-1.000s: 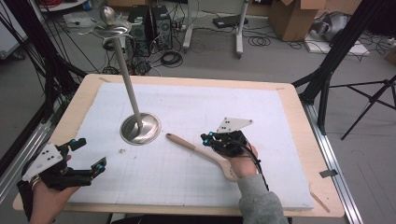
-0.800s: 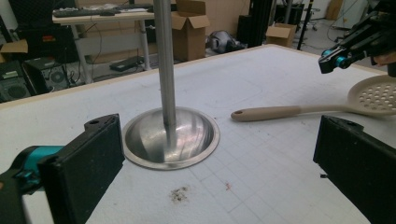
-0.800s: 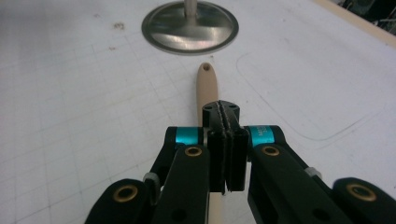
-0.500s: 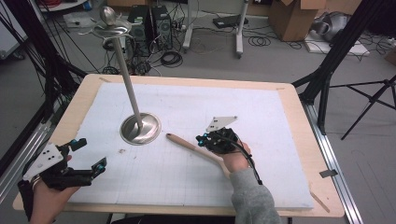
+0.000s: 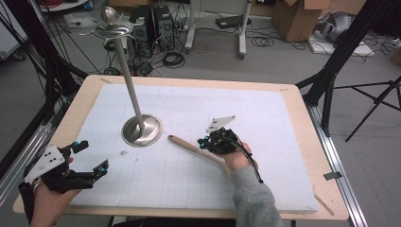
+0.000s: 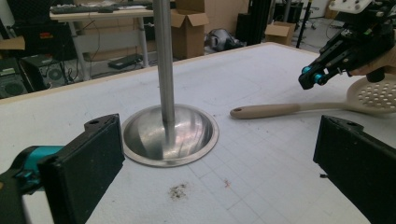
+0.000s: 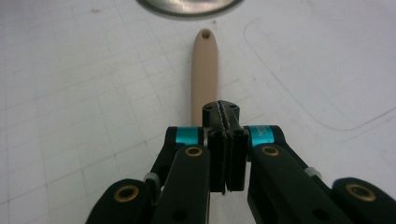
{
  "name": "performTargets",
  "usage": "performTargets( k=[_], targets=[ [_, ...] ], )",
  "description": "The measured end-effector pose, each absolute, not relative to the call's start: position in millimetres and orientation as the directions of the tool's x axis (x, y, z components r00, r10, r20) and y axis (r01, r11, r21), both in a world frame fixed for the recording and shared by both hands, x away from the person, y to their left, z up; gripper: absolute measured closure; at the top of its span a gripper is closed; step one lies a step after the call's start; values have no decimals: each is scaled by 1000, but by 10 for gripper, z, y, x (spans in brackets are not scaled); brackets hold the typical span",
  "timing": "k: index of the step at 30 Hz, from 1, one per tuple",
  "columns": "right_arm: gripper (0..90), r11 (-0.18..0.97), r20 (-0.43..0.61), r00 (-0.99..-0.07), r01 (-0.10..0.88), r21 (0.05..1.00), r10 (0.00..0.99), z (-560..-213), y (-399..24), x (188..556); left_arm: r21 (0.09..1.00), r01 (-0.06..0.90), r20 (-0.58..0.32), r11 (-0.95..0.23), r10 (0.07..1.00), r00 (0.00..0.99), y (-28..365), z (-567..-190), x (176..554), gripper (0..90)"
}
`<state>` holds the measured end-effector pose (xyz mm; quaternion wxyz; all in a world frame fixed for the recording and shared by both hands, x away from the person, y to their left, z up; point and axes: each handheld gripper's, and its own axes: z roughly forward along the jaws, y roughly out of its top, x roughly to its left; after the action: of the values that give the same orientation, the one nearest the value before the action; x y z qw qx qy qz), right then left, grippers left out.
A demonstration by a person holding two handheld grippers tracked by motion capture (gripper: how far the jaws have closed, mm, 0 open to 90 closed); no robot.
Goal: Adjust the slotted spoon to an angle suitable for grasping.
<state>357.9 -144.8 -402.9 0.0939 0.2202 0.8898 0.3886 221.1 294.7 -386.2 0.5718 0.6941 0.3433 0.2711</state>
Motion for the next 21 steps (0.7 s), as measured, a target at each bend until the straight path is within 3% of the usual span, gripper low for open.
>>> performTargets(
  k=[21],
  targets=[
    [900, 634, 19, -879, 358, 686, 476, -4174, -1327, 3731, 980, 171, -22, -105, 790, 613, 2986, -3871, 2198, 22]
  ],
)
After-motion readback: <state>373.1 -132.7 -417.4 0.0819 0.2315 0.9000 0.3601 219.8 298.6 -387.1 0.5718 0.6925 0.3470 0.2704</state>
